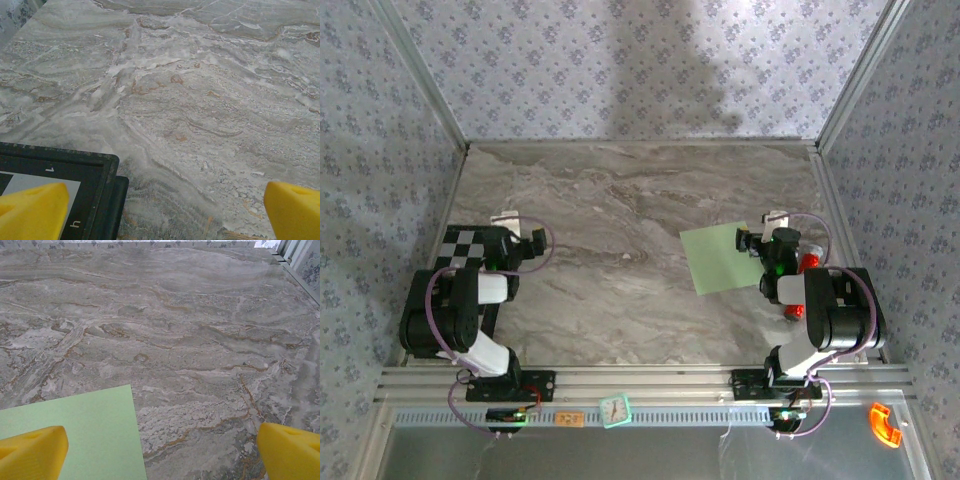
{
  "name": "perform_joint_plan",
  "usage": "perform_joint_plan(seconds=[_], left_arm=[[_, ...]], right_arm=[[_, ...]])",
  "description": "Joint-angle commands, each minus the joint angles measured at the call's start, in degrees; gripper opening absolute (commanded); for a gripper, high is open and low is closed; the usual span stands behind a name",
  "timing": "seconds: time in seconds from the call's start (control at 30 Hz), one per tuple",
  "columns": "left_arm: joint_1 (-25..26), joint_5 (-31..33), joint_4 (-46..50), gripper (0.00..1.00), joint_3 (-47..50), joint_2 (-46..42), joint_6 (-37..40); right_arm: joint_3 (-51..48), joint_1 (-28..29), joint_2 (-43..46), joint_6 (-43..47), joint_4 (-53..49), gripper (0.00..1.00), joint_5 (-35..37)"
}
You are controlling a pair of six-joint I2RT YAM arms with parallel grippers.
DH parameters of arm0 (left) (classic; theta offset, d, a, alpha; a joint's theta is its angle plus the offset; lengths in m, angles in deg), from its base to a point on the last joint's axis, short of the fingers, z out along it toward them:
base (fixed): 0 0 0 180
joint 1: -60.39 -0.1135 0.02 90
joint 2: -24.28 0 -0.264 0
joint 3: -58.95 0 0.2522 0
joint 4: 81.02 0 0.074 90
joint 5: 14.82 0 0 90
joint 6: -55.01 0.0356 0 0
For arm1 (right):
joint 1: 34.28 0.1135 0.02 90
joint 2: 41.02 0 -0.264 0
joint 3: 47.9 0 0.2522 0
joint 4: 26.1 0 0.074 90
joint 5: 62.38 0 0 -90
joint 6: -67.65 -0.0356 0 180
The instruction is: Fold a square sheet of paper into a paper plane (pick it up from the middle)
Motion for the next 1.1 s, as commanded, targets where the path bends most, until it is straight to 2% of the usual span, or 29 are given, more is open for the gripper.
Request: perform_joint_plan(seconds=[0.0, 0.23, 0.3, 0.43, 0.5, 0.57, 0.7, 0.9, 1.0, 1.07], left_arm=[[0.2, 0.3, -1.7, 1.0, -1.1, 0.1, 0.7], [0.2, 0.5, -2.0, 1.0, -0.9, 0.0, 0.7], [0.4, 2.1, 0.4, 1.0, -1.8, -1.1, 0.1], [0.8, 4.9, 13.6, 1.0, -6.8, -5.9, -0.9], [1.0, 6.0, 20.9, 1.0, -9.9, -8.1, -2.1], [1.7, 7.1, 26.6, 1.0, -12.3, -10.7, -4.8], [2.7, 3.3, 35.8, 1.0, -17.0, -15.6, -14.1], [3.0, -7.4, 49.1, 1.0, -25.6, -16.5, -26.5], [4.5, -12.8, 49.3, 1.0, -26.8, -15.3, -29.5], [6.2, -14.5, 49.8, 1.0, -27.8, -14.0, -30.8]], right_arm=[[1.3, -0.4, -0.3, 0.5, -0.2, 0.99, -0.2], [0.9, -0.3, -0.2, 0.6, 0.5, 0.99, 0.0], [1.4, -0.3, 1.0, -0.5, -0.8, 0.99, 3.1], [5.8, 0.2, 8.5, -2.1, -14.6, 0.99, 8.6], [10.3, 0.9, 11.7, -6.6, -25.6, 0.99, 13.4], [15.5, 0.9, 13.2, -11.4, -37.4, 0.99, 14.1], [26.0, 1.6, 12.4, -16.9, -55.8, 0.99, 8.4], [32.4, 2.7, 8.3, -22.4, -66.6, 0.98, -3.4], [33.5, 3.2, 5.9, -24.0, -69.2, 0.85, -8.1], [33.8, 3.8, 4.3, -24.5, -70.2, 0.72, -11.0]])
